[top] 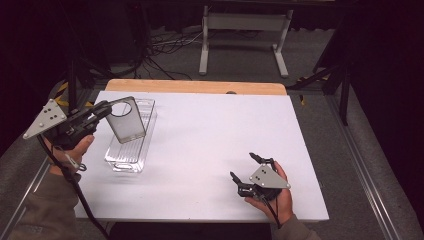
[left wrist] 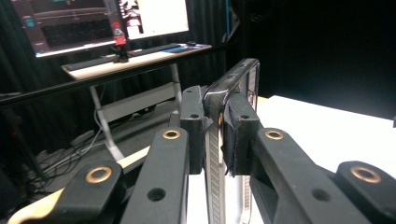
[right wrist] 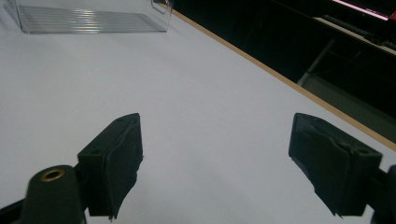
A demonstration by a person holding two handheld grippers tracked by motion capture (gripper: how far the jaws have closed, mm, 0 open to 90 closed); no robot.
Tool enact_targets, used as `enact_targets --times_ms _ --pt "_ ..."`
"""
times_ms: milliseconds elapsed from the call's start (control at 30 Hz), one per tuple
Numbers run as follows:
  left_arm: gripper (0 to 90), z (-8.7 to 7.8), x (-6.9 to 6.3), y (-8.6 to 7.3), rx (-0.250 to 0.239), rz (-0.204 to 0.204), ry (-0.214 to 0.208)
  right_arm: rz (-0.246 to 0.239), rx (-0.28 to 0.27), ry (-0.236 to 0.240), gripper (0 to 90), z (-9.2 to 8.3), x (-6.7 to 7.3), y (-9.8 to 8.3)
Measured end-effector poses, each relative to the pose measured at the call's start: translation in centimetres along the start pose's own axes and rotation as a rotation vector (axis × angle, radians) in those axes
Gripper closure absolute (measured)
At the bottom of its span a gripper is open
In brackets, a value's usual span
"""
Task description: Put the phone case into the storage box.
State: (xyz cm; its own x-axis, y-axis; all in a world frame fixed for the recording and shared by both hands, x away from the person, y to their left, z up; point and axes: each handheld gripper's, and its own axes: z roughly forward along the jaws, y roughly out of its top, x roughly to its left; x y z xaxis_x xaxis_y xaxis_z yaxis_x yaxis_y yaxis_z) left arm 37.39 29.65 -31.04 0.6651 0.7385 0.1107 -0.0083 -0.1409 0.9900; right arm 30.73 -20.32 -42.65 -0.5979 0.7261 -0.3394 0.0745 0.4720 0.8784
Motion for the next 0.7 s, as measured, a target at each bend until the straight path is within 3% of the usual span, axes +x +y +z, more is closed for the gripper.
enact_targets --times_ms 267,467,700 --pt "80.0 -0.2 0.8 -0.5 0.008 -0.008 0.019 0.006 -0.002 0.009 18.2 0.1 0.0 0.0" --pt "80.0 0.3 1.4 -0.8 0.014 -0.005 0.017 -0.002 -0.008 0.010 18.1 0.0 0.0 0.0" --pt "80.1 0.8 2.4 -1.2 0.026 -0.020 0.043 -0.013 0.001 0.009 17.9 0.2 0.1 0.0"
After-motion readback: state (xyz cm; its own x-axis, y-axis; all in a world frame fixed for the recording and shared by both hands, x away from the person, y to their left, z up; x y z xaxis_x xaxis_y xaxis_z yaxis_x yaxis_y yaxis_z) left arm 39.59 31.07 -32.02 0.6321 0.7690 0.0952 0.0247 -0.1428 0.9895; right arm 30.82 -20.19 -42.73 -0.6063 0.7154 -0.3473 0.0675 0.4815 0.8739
